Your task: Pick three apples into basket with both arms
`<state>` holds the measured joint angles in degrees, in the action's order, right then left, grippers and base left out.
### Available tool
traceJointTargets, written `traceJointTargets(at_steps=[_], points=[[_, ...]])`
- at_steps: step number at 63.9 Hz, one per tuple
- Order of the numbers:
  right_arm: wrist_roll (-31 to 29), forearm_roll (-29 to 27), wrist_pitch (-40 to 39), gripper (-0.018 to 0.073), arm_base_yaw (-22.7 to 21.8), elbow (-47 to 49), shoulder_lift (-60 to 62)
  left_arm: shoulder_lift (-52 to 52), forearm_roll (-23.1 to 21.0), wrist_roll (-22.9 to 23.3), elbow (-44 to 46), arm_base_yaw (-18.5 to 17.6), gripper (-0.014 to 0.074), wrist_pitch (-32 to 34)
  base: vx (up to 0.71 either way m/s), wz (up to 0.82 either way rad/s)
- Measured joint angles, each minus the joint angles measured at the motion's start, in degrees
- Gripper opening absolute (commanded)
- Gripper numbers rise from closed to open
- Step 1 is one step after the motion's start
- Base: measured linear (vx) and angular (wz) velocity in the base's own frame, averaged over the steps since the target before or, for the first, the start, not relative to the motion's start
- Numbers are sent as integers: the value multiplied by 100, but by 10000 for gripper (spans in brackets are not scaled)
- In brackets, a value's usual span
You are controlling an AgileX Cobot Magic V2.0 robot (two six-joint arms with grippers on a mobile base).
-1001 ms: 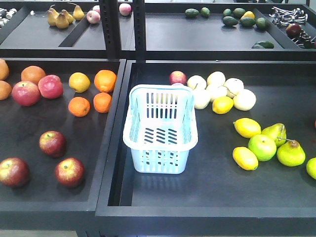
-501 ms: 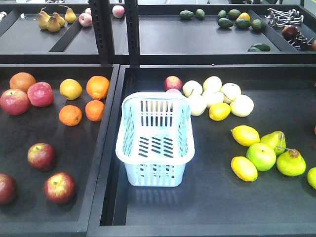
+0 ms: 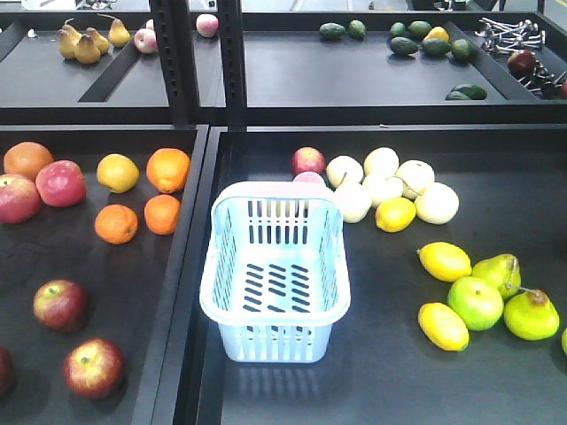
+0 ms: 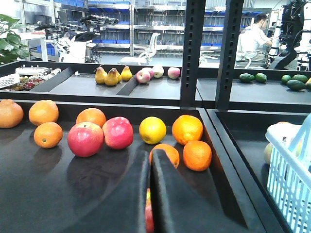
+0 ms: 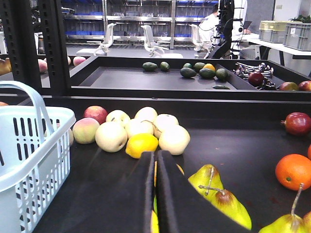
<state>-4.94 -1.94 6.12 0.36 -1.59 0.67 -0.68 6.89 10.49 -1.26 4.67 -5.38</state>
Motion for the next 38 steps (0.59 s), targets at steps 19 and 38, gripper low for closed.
traceJointTargets(at_steps=[19,38], points=[[0,0,0,-6,0,0,0,0,0,0,0,0,-6,0,9,-1],[0,0,0,-6,0,0,0,0,0,0,0,0,-6,0,6,-1]])
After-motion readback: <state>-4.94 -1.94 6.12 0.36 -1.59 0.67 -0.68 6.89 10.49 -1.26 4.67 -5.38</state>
